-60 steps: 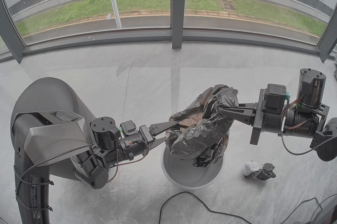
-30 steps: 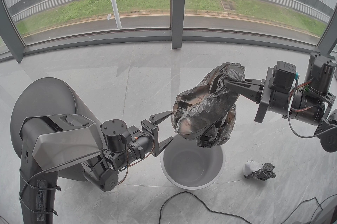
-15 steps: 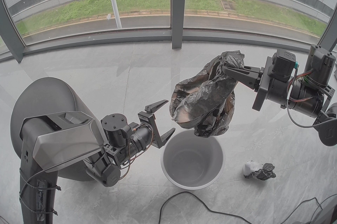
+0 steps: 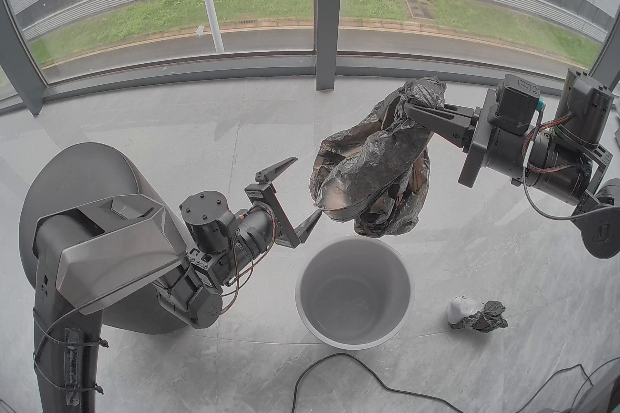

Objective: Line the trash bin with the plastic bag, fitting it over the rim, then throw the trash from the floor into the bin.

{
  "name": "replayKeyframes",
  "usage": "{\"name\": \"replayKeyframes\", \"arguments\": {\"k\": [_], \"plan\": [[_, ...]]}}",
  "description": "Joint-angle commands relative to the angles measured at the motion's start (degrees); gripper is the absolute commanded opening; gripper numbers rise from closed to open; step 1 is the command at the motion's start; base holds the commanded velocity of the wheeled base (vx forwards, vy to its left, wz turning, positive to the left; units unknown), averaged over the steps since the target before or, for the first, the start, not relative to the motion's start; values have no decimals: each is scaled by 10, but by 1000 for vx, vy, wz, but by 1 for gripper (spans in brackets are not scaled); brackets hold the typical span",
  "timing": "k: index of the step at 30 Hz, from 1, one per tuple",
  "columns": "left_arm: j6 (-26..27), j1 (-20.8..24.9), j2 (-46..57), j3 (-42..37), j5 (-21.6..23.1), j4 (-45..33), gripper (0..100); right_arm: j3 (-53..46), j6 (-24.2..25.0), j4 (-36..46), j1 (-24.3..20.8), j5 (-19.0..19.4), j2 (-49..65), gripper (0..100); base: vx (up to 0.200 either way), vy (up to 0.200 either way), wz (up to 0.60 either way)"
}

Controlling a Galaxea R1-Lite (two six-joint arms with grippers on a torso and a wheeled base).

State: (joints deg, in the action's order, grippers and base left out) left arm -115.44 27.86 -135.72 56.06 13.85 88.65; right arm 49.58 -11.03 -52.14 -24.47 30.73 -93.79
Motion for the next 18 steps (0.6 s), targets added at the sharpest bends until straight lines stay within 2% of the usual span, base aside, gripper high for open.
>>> {"name": "replayKeyframes", "arguments": {"k": [1,18], "plan": [[-12,-6,3,24,-5,0,100,2,0,-1,-1,0,0,0,0,0,0],[-27,7,3,28,-6,0,100,20,11,-2,-5,-14,-2,0,0,0,0]]}}
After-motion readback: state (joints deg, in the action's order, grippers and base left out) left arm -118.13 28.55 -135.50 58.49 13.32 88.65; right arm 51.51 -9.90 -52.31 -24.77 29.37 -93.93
